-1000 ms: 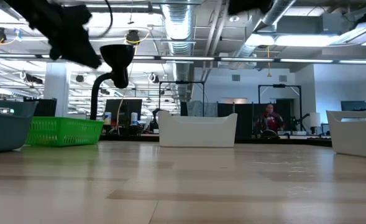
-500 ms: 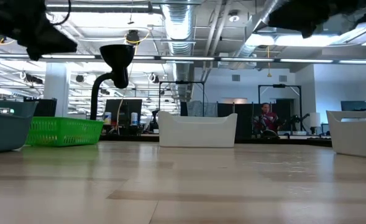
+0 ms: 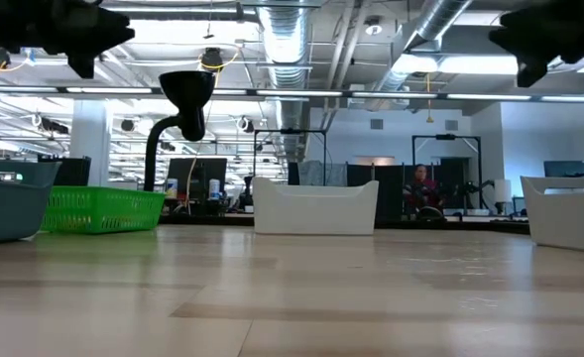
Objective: Pick & Place Markers
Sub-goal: Return to Home Position
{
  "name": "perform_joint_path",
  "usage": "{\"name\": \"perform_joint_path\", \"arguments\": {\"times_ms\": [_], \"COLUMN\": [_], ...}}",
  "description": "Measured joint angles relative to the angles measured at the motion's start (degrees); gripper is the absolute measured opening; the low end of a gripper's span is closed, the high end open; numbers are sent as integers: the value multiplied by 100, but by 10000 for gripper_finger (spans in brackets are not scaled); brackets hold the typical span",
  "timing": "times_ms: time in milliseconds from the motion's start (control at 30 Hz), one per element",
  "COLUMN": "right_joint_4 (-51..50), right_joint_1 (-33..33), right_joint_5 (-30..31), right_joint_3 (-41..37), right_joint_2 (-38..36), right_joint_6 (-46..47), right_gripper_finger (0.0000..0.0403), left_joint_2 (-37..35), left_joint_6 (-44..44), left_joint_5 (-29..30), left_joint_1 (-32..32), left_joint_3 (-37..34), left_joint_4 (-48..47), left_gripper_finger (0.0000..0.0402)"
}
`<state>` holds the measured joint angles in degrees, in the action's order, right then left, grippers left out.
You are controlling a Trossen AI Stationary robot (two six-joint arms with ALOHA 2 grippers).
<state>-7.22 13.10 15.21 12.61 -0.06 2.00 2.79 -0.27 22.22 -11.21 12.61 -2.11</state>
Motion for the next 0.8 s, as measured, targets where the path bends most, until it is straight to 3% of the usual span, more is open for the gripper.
{"name": "perform_joint_path", "arguments": {"times_ms": [100,333,567,800], "right_joint_4": [-251,693,1450,1359], "right_joint_1": [0,-89,-61,-87], "right_joint_5": [-23,-32,-77,121], "right_joint_3": [-70,-490,-1210,-1214], "right_joint_2": [37,96,24,31], "right_joint_6": [-13,-369,-313,-381], "right_gripper_finger": [113,113,113,113], "left_joint_2": [-37,-53,-18,167], "left_joint_6": [-62,282,296,301], "left_joint_5": [-219,-780,-789,-791], "left_joint_1": [-1,4,7,5], "left_joint_3": [-159,-1126,-1232,-1232], "left_joint_4": [152,2025,2256,2238], "left_gripper_finger": [104,104,104,104]}}
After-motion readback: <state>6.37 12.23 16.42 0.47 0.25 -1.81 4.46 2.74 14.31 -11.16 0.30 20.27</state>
